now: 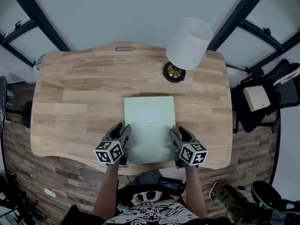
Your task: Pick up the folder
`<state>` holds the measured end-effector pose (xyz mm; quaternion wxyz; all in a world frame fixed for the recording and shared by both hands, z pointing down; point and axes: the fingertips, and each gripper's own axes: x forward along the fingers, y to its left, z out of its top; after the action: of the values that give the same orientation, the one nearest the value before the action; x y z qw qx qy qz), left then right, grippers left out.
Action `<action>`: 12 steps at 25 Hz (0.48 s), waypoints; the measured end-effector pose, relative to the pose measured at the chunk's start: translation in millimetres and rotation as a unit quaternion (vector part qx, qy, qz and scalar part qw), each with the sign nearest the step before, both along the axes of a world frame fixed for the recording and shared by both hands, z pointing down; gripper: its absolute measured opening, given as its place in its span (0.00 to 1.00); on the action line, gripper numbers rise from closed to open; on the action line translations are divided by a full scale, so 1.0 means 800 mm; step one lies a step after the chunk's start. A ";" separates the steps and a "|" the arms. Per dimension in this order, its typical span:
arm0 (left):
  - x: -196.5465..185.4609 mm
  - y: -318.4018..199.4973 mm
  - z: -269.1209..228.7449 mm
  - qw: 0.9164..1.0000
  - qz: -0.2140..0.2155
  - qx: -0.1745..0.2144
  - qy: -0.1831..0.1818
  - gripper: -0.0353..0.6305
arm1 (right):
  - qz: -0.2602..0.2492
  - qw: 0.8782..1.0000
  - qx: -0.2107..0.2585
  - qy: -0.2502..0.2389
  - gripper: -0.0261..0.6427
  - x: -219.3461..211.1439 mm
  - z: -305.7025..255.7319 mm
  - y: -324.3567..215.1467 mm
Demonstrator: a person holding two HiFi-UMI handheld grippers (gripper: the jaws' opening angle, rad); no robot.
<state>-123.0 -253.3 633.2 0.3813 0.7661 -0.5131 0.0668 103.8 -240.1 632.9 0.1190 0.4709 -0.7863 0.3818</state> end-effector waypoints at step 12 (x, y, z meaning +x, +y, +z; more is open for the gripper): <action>0.020 0.000 0.035 0.998 0.038 -0.054 0.022 0.52 | -0.018 0.997 -0.052 -0.054 0.51 -0.024 0.035 -0.014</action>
<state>-107.0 -253.4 661.3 0.4310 0.7645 -0.4705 0.0918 84.2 -251.0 661.2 0.1070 0.4288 -0.7791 0.4446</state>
